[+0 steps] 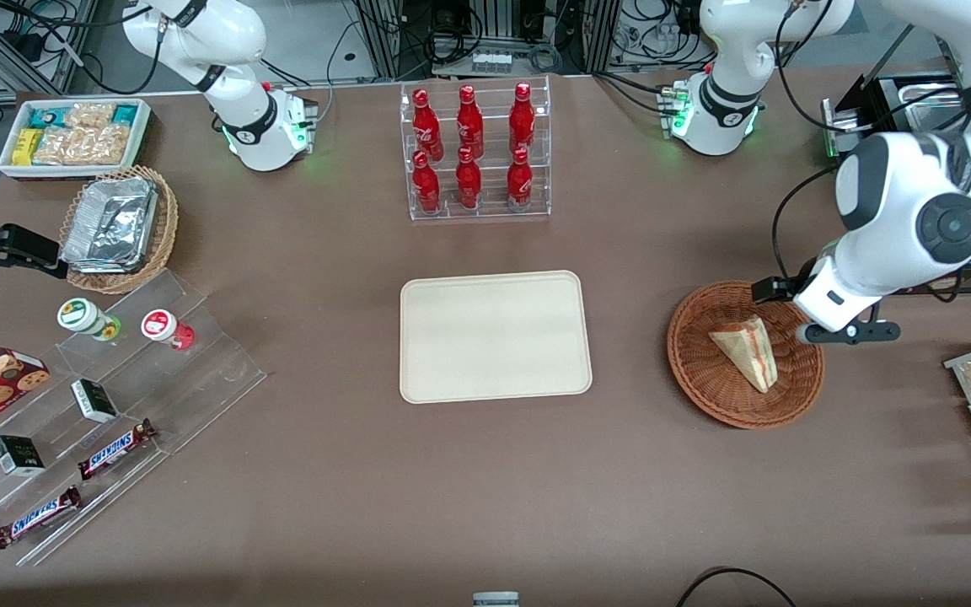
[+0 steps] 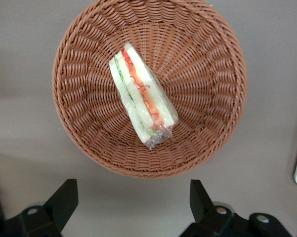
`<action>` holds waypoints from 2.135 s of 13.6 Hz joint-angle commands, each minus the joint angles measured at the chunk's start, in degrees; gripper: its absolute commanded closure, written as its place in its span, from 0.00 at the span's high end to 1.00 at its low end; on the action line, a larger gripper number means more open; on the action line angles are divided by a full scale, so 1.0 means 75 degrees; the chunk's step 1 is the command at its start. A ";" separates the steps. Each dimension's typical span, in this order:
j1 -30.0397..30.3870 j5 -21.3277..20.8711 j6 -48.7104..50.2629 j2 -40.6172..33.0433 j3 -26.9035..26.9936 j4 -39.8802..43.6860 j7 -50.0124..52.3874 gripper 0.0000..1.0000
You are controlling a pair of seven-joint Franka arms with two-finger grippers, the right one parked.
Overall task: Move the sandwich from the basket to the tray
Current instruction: 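Lower the left gripper and close it on the wrapped sandwich, then lift the sandwich and carry it with the left gripper over the tray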
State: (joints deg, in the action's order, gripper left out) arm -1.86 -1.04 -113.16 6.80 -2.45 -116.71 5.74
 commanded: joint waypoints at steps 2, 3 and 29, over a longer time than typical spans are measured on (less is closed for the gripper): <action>-0.0010 -0.0096 -0.0882 0.0323 0.0068 -0.0327 0.0161 1.00; -0.0010 -0.0084 -0.1105 0.0347 0.0068 -0.0445 0.0219 1.00; -0.0128 0.0010 -0.2900 0.1227 0.0010 -0.1044 0.4556 0.00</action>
State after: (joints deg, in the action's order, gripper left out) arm -2.60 -0.97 -134.27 16.45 -2.25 -123.91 38.74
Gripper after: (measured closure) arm 0.260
